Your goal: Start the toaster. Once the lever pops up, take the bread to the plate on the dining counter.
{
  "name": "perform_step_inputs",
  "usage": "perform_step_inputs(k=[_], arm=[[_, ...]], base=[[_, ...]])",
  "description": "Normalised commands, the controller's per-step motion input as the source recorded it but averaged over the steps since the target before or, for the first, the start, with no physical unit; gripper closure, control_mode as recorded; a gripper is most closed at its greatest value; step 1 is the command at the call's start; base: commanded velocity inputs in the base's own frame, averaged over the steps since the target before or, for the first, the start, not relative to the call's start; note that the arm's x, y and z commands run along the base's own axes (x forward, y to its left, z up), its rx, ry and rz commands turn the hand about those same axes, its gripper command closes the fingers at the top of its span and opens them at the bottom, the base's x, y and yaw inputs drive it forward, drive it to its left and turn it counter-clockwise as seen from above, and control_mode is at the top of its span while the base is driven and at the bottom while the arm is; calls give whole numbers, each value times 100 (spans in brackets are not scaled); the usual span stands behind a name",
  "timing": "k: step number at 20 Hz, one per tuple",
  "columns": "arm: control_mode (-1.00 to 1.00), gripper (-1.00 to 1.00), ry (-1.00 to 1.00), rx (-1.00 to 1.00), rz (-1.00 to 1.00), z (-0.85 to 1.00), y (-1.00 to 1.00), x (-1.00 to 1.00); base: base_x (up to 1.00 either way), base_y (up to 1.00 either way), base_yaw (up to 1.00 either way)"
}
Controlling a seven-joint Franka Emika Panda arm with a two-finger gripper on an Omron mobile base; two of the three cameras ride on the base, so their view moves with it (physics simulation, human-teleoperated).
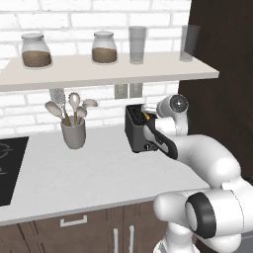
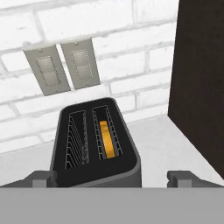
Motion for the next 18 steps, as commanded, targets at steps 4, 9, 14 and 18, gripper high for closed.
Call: perform_step_inputs(k=[4,9,14,18], arm=[[-100,-100,0,0,0,0,0,0],[-100,-100,0,0,0,0,0,0],[-100,-100,0,0,0,0,0,0],[-100,-100,0,0,0,0,0,0]], base=[[0,0,0],[0,0,0],[0,0,0],[0,0,0]])
